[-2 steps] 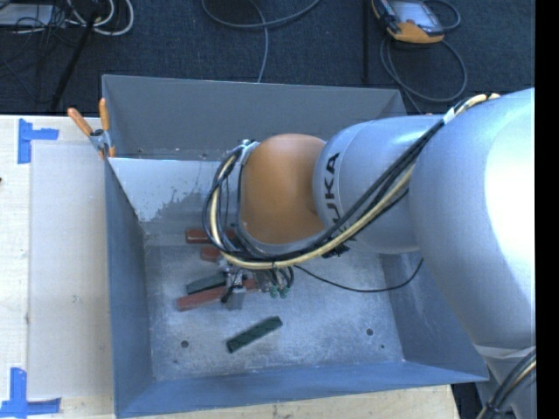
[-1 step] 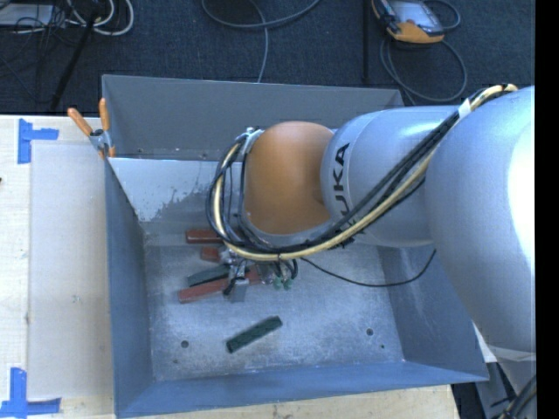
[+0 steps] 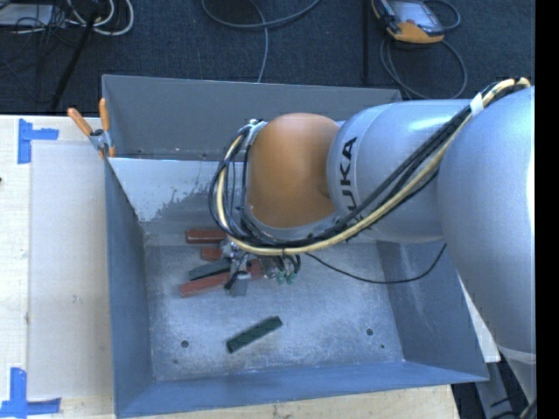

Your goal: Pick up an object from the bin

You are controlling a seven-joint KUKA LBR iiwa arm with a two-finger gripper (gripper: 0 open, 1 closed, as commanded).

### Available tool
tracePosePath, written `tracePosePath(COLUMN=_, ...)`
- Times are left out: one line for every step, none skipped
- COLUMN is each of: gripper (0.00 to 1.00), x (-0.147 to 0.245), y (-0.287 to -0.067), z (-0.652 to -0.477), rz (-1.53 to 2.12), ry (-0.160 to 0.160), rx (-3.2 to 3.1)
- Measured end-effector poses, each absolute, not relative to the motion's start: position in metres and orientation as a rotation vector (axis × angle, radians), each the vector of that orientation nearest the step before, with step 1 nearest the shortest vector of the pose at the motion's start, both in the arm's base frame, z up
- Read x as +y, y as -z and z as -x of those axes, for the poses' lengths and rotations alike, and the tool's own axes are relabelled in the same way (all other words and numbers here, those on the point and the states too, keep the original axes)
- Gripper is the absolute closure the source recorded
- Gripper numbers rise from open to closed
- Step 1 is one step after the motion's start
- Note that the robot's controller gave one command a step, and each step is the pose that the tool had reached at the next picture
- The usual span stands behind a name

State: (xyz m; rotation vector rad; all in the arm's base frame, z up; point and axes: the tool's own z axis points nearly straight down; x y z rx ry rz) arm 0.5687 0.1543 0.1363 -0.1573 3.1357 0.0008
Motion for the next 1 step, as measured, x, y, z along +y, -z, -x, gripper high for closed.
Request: tracePosePath(gripper=1.00, x=0.1544, y=-0.1431, z=-0.5686, rz=0.156, ry=-0.002, rx=3.134)
